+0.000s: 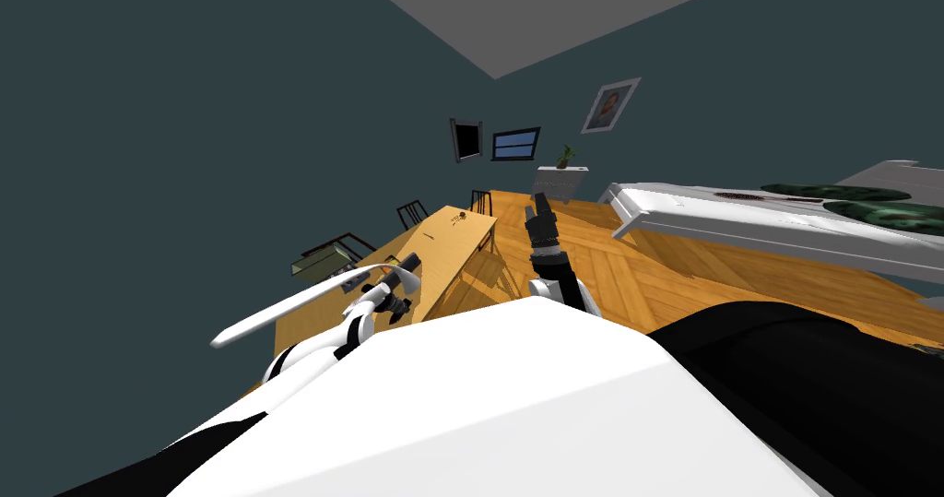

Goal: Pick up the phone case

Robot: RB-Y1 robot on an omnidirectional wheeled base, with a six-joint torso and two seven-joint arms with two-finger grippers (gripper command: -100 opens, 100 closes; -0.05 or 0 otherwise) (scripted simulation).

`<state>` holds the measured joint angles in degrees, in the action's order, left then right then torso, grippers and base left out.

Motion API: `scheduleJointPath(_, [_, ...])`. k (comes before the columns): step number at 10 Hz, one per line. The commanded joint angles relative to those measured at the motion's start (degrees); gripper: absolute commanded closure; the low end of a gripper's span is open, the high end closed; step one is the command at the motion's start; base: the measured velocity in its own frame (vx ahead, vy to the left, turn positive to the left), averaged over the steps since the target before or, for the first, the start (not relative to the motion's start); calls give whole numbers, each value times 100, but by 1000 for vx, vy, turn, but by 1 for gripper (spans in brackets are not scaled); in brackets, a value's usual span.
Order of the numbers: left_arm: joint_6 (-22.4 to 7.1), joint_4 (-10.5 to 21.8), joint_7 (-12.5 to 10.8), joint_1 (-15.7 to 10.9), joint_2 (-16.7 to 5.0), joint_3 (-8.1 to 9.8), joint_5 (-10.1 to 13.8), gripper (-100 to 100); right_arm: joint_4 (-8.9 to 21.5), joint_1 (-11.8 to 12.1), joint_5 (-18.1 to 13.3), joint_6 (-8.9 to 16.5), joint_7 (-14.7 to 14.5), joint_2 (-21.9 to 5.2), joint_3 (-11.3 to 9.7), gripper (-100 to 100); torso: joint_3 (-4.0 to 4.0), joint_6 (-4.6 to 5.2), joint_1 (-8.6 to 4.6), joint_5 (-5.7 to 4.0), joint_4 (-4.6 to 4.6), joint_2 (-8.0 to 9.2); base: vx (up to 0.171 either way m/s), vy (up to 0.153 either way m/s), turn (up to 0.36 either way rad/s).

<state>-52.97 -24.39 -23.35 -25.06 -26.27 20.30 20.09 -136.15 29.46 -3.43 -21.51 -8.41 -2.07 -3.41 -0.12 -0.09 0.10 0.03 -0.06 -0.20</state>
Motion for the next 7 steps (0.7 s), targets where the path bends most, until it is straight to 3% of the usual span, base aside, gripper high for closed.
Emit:
scheduleJointPath(1, [198, 286, 96, -127, -34, 15, 30, -100, 0, 0, 0, 0, 0, 0, 0, 0, 0, 0, 0, 0, 0, 0, 44, 26, 12])
scheduleJointPath(3, [160, 291, 67, -119, -27, 11, 23, -100, 0, -1, 0, 0, 0, 0, 0, 0, 7, 2, -7, -2, 3, 12, 7, 5, -3])
scheduleJointPath(4, [185, 317, 80, -128, -30, 12, 25, 100, 0, -1, 0, 0, 0, 0, 0, 0, 10, 2, -11, -3, 4, 18, 0, 0, 0])
scheduleJointPath(7, [170, 323, 81, -119, -22, 10, 25, 100, 0, -1, 0, 0, 0, 1, -1, 0, 8, 6, -3, -2, 7, 11, 0, 0, 0])
